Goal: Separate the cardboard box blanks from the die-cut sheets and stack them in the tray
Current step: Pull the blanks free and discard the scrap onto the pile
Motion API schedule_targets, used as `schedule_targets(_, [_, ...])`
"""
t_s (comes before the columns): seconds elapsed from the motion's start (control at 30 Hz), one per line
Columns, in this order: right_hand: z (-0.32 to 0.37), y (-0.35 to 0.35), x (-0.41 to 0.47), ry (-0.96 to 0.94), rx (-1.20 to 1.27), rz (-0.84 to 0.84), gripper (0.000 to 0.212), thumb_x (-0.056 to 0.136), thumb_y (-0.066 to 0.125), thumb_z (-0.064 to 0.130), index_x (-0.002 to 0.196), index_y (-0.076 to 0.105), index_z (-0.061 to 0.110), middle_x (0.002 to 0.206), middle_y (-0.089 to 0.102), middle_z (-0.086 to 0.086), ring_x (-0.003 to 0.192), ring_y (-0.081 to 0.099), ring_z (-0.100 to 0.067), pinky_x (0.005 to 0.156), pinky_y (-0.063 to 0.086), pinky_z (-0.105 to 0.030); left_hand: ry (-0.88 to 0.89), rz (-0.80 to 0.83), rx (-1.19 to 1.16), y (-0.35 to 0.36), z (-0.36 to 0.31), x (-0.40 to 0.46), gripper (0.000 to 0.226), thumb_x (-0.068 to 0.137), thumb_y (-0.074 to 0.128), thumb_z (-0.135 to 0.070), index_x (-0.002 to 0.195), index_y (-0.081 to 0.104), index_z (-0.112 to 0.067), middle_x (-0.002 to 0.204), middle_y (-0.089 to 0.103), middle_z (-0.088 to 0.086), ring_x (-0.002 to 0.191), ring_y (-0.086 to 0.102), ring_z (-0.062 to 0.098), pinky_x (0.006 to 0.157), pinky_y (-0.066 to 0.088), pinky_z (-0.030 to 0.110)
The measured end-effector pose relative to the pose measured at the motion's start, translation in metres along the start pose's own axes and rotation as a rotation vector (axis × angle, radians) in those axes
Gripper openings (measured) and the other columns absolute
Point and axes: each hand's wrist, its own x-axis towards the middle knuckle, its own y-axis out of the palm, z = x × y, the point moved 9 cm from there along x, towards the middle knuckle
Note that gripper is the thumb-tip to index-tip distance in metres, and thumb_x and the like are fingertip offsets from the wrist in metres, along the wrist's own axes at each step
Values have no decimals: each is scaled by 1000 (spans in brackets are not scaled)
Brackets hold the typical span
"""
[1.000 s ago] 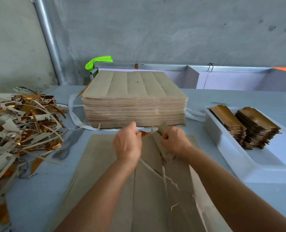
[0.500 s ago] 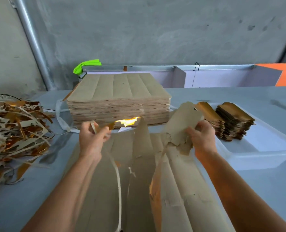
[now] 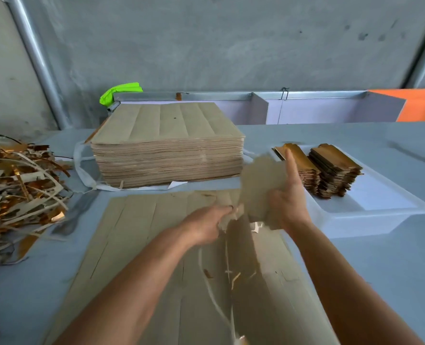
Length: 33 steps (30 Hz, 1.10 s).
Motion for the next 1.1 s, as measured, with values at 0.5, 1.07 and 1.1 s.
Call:
schedule_targets(0.5, [-1, -1, -34, -58, -964, 188, 13, 74, 48, -9, 76, 61, -9, 81, 62, -19, 79, 57, -36, 64, 48, -39, -81, 131, 95, 32, 14, 5, 67, 64, 79, -54, 119, 51, -28, 119, 43, 5, 106, 52, 28, 90, 45, 33])
schedule_targets(1.07, [-3, -43, -49, 27, -901, 92, 26, 89, 48, 0, 106, 68, 3, 107, 63, -14, 88, 58, -28, 76, 54, -37, 105, -748, -1311, -138, 74, -72, 27, 90, 53, -37, 75, 62, -15, 48, 43, -15, 43, 40, 1, 45, 42, 16])
schedule_targets(1.1, [-2, -39, -50, 9, -899, 110, 24, 91, 49, 2, 105, 69, 2, 104, 64, -14, 87, 59, -28, 75, 54, -36, 132, -773, -1358, -149, 84, -80, 30, 87, 53, -41, 72, 63, -18, 50, 44, -15, 43, 39, 0, 46, 42, 15])
